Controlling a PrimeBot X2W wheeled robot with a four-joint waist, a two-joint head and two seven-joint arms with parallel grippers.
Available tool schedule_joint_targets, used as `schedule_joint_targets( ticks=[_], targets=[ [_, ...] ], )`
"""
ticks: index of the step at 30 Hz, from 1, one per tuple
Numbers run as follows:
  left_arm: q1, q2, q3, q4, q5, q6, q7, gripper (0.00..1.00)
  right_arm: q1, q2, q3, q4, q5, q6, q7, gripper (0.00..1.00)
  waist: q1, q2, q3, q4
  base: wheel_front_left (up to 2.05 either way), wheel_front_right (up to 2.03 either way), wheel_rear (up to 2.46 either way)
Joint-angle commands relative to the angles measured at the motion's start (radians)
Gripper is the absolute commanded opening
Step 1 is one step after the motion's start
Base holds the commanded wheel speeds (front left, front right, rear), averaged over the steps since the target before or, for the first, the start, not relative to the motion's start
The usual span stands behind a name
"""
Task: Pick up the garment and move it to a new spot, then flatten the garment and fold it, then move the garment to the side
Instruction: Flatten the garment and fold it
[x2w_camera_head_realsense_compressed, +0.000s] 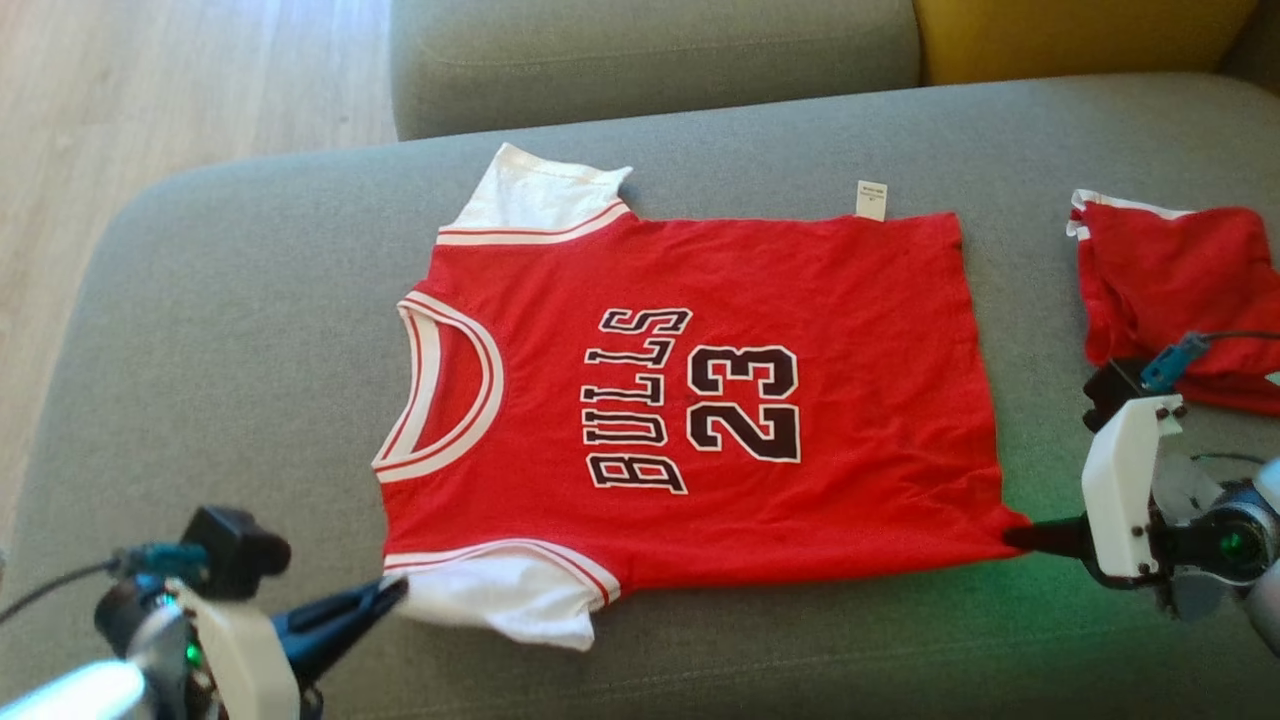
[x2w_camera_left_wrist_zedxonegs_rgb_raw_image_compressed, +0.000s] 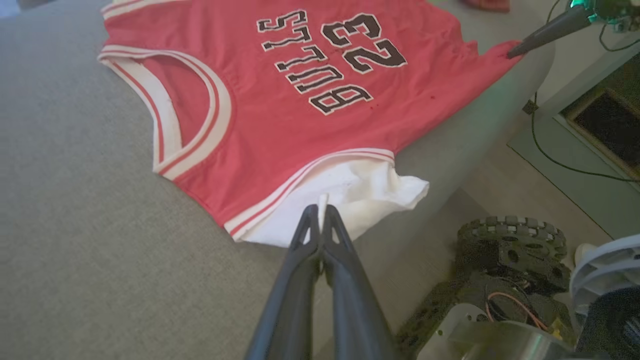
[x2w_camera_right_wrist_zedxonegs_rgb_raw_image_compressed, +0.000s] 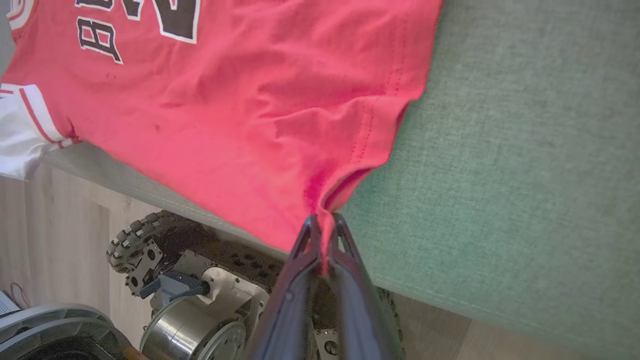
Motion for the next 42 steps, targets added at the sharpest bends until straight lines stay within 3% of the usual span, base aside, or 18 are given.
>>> schedule_joint_targets(
  ticks=[1, 12, 27, 42],
  targets=[
    [-0.067, 0.05, 0.059, -0.022, 0.005, 0.002, -0.015, 0.0, -0.018, -0.016, -0.014, -0.025, -0.005, 0.0, -0.013, 0.0, 0.0, -0.0001, 0.005, -0.003, 0.0, 0.0, 0.0],
    [-0.164, 0.036, 0.122, 0.018, 0.04, 0.004, -0.067, 0.0, -0.082, 0.042, -0.109, -0.048, -0.092, 0.0, -0.085, 0.0, 0.0, -0.0001, 0.072, -0.026, 0.0, 0.0, 0.0],
    [-0.316, -0.1, 0.159, 0.265, 0.116, 0.037, -0.112, 0.0, -0.174, 0.206, -0.202, 0.111, -0.218, 0.0, -0.233, 0.0, 0.0, -0.0001, 0.18, -0.058, 0.0, 0.0, 0.0],
    [-0.39, -0.207, 0.171, 0.46, 0.162, 0.094, -0.17, 0.0, -0.23, 0.261, -0.216, 0.221, -0.279, 0.0, -0.319, 0.0, 0.0, -0.0001, 0.211, -0.075, 0.0, 0.0, 0.0]
  ],
)
